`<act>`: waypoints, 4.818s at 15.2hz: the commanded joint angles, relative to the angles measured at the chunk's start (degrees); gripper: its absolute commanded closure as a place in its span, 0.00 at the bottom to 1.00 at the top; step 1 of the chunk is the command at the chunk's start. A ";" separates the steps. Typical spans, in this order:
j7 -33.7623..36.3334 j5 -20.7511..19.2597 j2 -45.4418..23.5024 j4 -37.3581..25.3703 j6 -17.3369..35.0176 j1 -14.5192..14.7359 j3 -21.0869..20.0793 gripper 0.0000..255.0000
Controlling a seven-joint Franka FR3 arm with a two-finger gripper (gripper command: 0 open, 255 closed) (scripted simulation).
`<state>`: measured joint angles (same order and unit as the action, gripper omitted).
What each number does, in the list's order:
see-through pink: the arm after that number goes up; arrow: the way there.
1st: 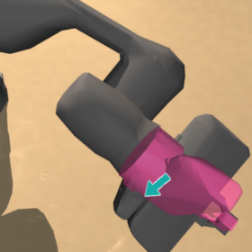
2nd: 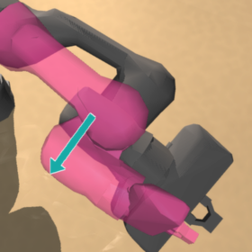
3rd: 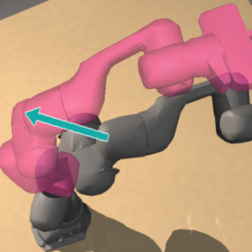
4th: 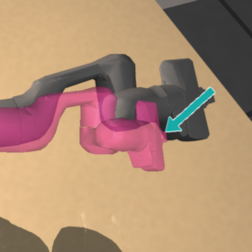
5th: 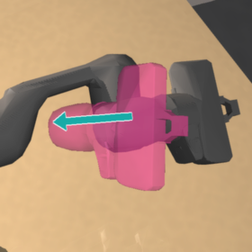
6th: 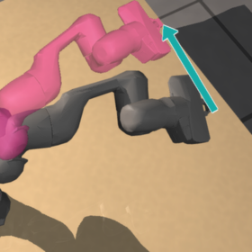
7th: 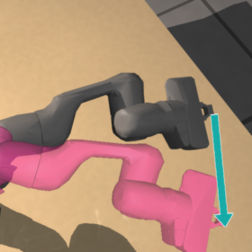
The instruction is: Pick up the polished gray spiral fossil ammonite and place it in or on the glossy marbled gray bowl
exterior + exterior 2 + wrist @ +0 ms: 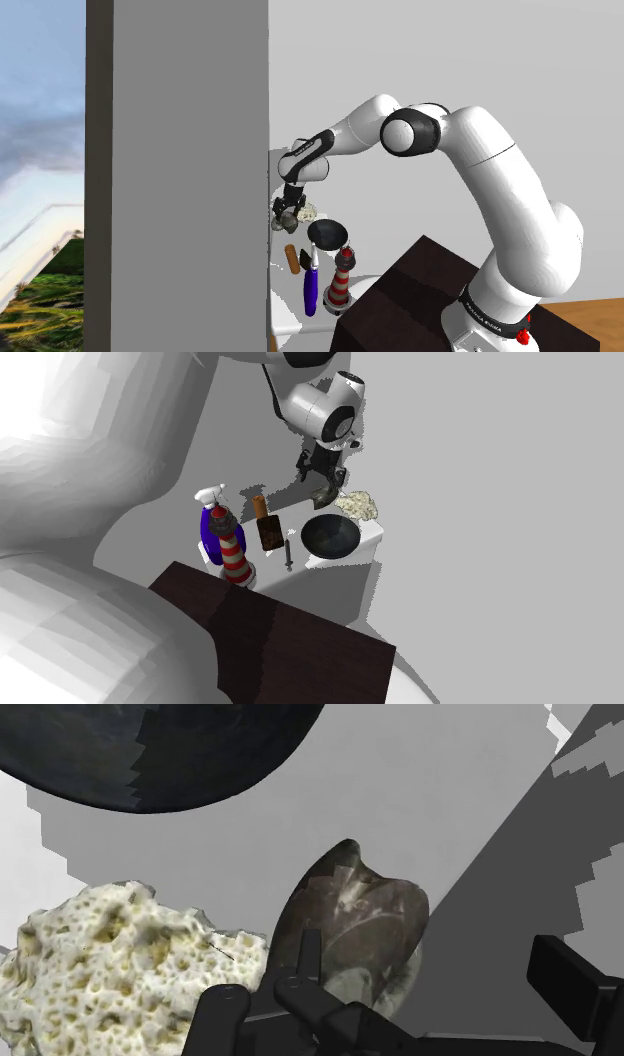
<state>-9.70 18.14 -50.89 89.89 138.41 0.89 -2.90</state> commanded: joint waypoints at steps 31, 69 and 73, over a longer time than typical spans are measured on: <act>-21.16 -3.93 3.19 9.17 10.24 -5.30 -3.80 0.00; -24.95 -5.47 5.86 11.04 10.61 -6.47 -5.03 1.00; -24.51 -5.52 8.48 11.99 8.96 -6.50 -4.99 1.00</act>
<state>-34.33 12.67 -42.97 101.87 147.93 -5.59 -7.94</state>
